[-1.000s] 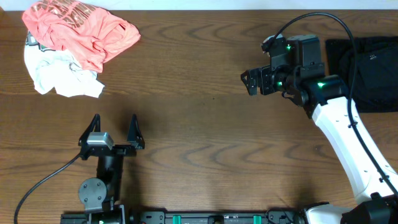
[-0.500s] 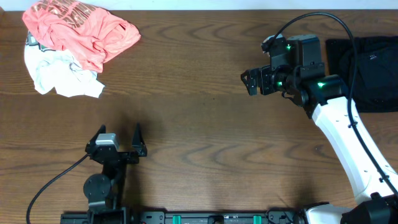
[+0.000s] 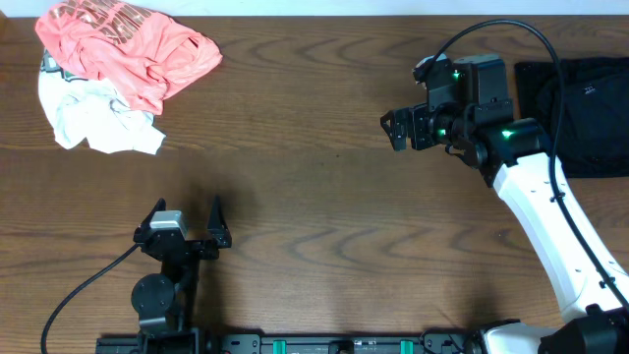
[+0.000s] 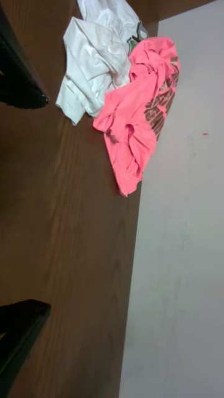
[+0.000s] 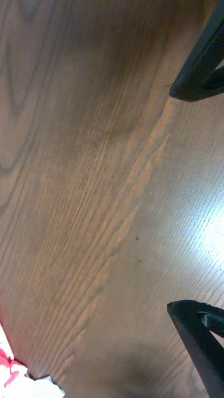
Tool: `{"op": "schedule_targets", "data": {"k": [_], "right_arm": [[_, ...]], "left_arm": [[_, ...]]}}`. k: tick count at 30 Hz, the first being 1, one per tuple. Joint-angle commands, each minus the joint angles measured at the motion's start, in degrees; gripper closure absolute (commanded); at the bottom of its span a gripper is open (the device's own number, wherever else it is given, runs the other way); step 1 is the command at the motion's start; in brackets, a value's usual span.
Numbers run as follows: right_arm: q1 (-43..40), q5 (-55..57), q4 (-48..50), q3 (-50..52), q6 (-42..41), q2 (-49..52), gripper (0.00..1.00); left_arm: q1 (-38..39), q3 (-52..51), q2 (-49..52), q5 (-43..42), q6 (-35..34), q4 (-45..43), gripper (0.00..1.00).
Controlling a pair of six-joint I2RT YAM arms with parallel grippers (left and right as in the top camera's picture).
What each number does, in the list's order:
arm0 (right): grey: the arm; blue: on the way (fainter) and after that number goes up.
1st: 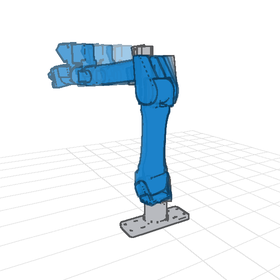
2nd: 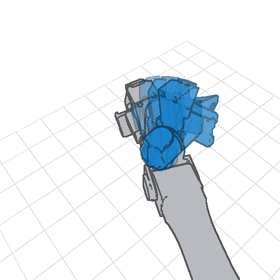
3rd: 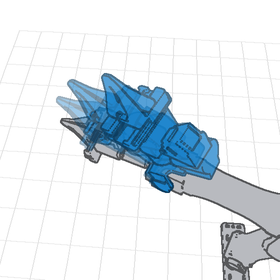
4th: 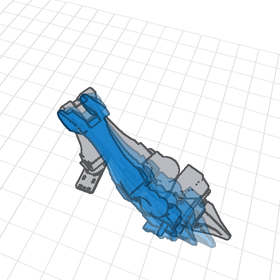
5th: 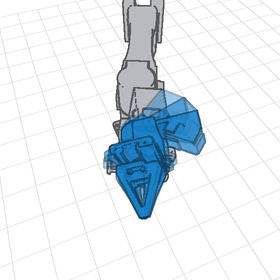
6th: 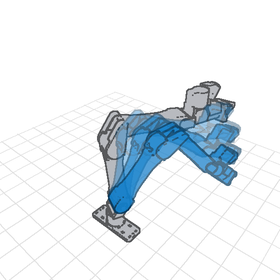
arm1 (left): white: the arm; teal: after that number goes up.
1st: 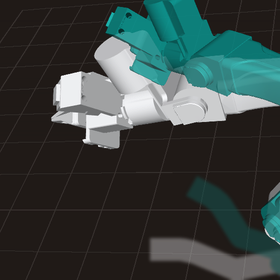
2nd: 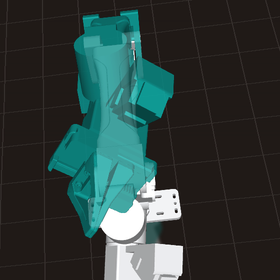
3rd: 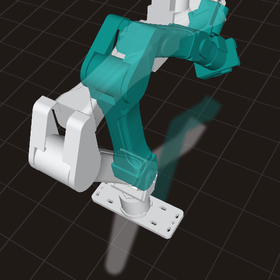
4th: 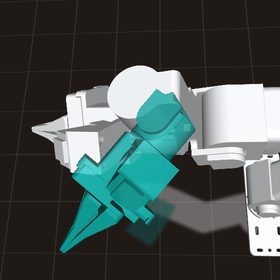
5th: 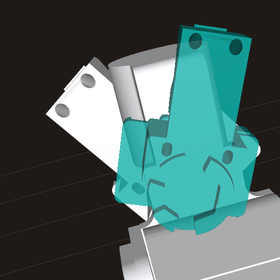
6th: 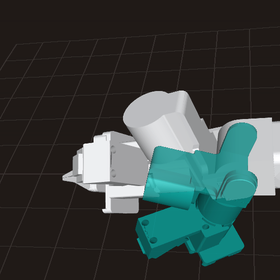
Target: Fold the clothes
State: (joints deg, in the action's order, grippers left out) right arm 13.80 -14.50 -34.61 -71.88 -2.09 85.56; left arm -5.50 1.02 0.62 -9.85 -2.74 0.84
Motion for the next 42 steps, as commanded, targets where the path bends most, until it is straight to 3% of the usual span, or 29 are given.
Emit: {"op": "schedule_targets", "data": {"k": [1, 19, 24, 30, 37, 42], "right_arm": [[0.46, 0.15, 0.09, -0.11, 0.9, 0.33, 0.01], [0.46, 0.17, 0.07, -0.11, 0.92, 0.31, 0.01], [0.59, 0.44, 0.55, -0.02, 0.9, -3.82, 0.01], [1.27, 7.19, 6.73, 5.7, 0.9, -15.91, 0.01], [0.68, 11.1, 24.28, 27.56, 0.85, -39.71, 0.01], [-2.6, 11.06, 25.83, 40.33, -1.29, -56.39, 0.01]], "left_arm": [[0.17, -0.79, -0.33, -0.37, 0.35, 2.34, 0.02], [0.17, -0.76, -0.33, -0.37, 0.35, 2.34, 0.02], [0.17, -0.79, -0.33, -0.37, 0.35, 2.34, 0.02], [0.17, -0.79, -0.33, -0.37, 0.35, 2.34, 0.02], [0.17, -0.79, -0.33, -0.37, 0.35, 2.34, 0.02], [0.17, -0.79, -0.33, -0.37, 0.35, 2.34, 0.02]]}}
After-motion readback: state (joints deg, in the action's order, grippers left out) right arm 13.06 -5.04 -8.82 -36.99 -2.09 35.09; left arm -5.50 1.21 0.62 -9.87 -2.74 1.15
